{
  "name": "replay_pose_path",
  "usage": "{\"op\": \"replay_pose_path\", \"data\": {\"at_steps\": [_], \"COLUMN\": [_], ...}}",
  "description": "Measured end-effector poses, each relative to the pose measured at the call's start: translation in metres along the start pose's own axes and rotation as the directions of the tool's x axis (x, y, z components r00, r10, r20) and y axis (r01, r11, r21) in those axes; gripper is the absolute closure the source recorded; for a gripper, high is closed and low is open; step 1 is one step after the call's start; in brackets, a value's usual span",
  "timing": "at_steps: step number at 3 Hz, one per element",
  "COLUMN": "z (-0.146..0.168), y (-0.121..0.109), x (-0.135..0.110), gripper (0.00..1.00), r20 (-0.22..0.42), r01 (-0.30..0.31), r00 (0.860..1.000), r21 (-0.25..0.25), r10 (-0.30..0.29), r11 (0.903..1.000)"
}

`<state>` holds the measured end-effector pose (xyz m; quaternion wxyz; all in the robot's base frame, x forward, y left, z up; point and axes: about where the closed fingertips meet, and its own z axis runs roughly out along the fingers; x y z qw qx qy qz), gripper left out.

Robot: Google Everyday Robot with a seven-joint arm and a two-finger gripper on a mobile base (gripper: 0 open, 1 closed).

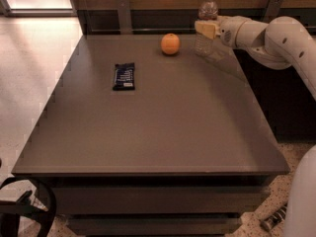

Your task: Move water bottle near orange

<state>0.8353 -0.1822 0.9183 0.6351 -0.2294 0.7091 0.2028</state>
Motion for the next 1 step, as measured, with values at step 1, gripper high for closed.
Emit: {"op": "replay_pose_path", "data": {"at_steps": [1], "z": [0.0014], "y": [0.0013], "x": [0.0003], "gripper": [0.0], "r20": [0.0], "r01": [0.0], "r00": [1.0], "r21": [-0.002], "r10": [0.0], "r11": [1.0]}}
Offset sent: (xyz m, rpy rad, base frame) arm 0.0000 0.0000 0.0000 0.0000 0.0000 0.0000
